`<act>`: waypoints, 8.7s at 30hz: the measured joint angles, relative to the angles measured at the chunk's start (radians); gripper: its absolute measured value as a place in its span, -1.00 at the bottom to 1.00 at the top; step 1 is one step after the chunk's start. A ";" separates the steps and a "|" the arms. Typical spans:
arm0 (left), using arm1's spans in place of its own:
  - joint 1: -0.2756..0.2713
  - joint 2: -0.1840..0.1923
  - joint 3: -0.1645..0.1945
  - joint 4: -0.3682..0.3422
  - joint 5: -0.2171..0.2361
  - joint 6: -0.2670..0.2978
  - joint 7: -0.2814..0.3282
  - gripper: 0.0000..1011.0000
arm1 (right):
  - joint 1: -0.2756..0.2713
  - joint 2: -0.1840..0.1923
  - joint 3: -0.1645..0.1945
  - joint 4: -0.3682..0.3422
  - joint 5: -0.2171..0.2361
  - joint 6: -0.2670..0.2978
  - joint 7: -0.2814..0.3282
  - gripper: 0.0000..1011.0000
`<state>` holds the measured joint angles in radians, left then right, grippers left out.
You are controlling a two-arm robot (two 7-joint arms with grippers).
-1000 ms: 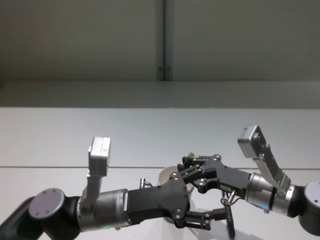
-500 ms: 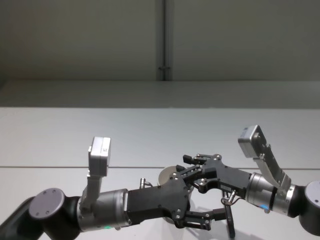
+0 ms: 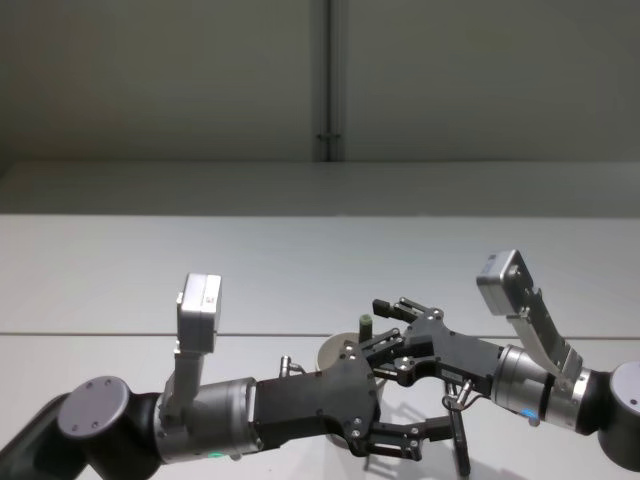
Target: Place the pen into the pen holder.
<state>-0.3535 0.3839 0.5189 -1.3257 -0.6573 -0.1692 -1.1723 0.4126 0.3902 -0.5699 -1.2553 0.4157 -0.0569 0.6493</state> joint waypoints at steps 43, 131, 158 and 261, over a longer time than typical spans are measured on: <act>0.000 0.000 0.000 0.000 0.000 0.000 0.000 0.98 | -0.149 0.072 0.162 -0.168 0.084 -0.068 -0.106 0.98; 0.130 0.185 -0.056 -0.073 0.338 0.041 1.004 0.98 | -0.213 0.215 0.118 -0.157 -0.162 -0.064 -0.678 0.98; 0.154 0.221 -0.068 -0.087 0.404 0.049 1.201 0.98 | -0.216 0.213 0.126 -0.157 -0.163 -0.066 -0.664 0.98; 0.154 0.221 -0.068 -0.086 0.403 0.049 1.201 0.98 | -0.273 -0.122 0.211 -0.210 -0.244 0.555 -0.673 0.98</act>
<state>-0.1996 0.6047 0.4514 -1.4120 -0.2539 -0.1205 0.0283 0.1397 0.2678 -0.3588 -1.4657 0.1716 0.4982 -0.0241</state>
